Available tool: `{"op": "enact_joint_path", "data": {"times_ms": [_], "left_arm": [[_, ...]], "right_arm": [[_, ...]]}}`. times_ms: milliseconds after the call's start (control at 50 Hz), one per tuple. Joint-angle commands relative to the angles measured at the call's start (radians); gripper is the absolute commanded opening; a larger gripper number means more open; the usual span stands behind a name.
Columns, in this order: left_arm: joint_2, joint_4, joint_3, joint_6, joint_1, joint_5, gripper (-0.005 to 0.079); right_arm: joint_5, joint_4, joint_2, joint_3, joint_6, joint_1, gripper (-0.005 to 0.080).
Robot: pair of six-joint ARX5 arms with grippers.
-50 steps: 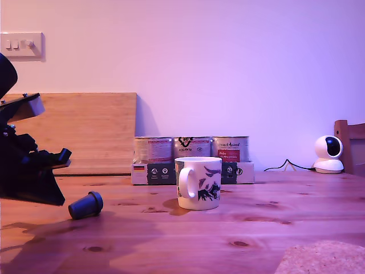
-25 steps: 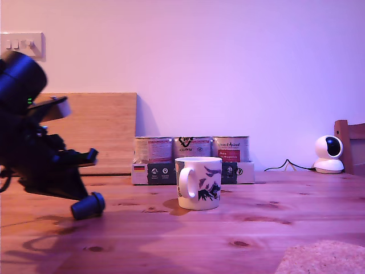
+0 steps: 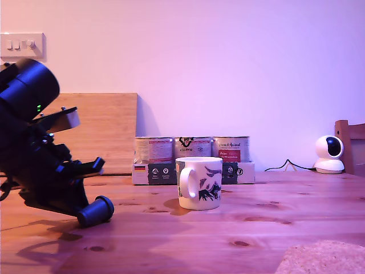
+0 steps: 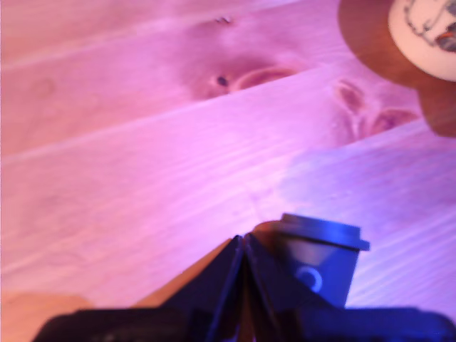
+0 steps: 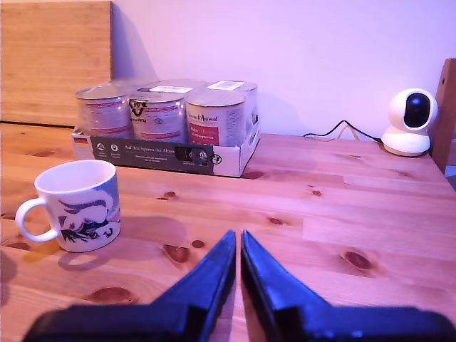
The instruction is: Slide the grey coffee capsule to the right
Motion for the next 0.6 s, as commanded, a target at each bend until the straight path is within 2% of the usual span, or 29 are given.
{"op": "enact_joint_path", "data": {"times_ms": [0, 420, 580], "left_arm": [[0.017, -0.018, -0.013, -0.018, -0.015, 0.002, -0.002], [0.017, -0.046, -0.013, -0.129, -0.089, 0.011, -0.002], [0.017, -0.054, -0.013, -0.174, -0.109, 0.047, -0.002]], "right_arm": [[-0.003, 0.011, 0.0, 0.002, 0.005, -0.001, -0.0012], [-0.003, 0.011, 0.0, 0.002, 0.005, -0.001, -0.0012], [-0.003, 0.011, 0.0, 0.002, 0.009, -0.001, -0.0012]]}}
